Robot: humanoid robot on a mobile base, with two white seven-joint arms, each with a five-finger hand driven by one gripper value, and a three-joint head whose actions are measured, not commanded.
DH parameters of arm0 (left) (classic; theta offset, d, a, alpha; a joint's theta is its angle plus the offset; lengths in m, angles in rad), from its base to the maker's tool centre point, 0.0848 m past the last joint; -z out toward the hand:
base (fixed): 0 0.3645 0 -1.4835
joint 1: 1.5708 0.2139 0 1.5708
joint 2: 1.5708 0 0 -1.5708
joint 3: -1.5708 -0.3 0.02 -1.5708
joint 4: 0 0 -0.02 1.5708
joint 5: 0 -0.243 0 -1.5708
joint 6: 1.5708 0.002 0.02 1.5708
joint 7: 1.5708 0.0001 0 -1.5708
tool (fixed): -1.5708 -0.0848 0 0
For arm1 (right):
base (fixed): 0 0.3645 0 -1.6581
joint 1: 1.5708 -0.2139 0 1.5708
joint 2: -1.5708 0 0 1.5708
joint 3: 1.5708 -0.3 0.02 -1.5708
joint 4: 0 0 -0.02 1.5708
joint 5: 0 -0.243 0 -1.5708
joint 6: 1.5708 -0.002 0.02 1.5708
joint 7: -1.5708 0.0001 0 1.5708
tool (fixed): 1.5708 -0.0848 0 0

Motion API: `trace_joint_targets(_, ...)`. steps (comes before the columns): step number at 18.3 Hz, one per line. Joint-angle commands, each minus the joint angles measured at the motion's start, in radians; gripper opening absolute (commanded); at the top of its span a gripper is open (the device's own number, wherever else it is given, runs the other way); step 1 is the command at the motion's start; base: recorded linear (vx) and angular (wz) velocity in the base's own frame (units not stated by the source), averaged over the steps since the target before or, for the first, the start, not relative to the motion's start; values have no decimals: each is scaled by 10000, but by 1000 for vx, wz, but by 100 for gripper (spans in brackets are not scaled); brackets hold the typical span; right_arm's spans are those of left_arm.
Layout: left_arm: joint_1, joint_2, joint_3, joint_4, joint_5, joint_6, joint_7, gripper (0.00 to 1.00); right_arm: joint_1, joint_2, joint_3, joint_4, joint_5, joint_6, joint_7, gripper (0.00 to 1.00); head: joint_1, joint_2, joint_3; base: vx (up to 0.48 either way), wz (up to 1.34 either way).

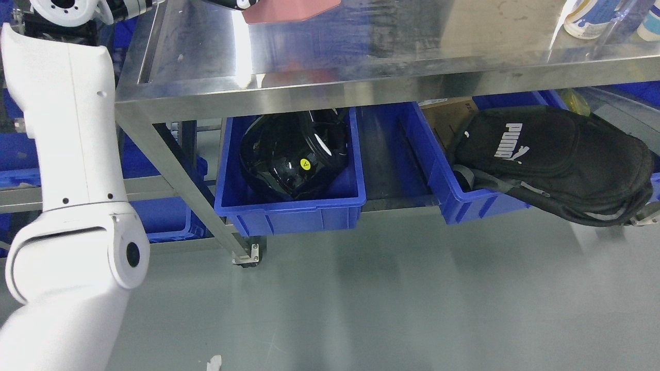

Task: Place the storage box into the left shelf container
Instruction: 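Grasp the pink box rim with the left hand and lift it off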

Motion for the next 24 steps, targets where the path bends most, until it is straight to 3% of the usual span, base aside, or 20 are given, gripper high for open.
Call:
trace_joint_targets(1, 996, -473, 856, -3413, 165, -133, 105, 0, -184, -175, 0, -174, 0, 8, -4, 99, 0, 0, 0, 0, 0)
trace_joint_targets(5, 2590, -473, 780, -5304, 225, -194, 488, 0, -184, -175, 0, -174, 0, 8, -4, 99, 0, 0, 0, 0, 0)
trace_joint_targets(8, 3146, -473, 718, -5980, 256, -1082, 1160, 0, -184, -175, 0, -174, 0, 8, -4, 99, 0, 0, 0, 0, 0)
trace_joint_targets(12, 3391, -473, 214, -6441, 287, -1176, 1409, 1, -184, -175, 0, -174, 0, 8, -4, 99, 0, 0, 0, 0, 0)
trace_joint_targets(16, 4648, -473, -708, -6718, 1161, -1268, 1791, 1, -184, -175, 0, -174, 0, 8, -4, 99, 0, 0, 0, 0, 0)
trace_joint_targets(24, 5047, -473, -770, -6764, 1161, -1468, 2192, 1, -184, -175, 0, -174, 0, 8, -4, 99, 0, 0, 0, -6, 89)
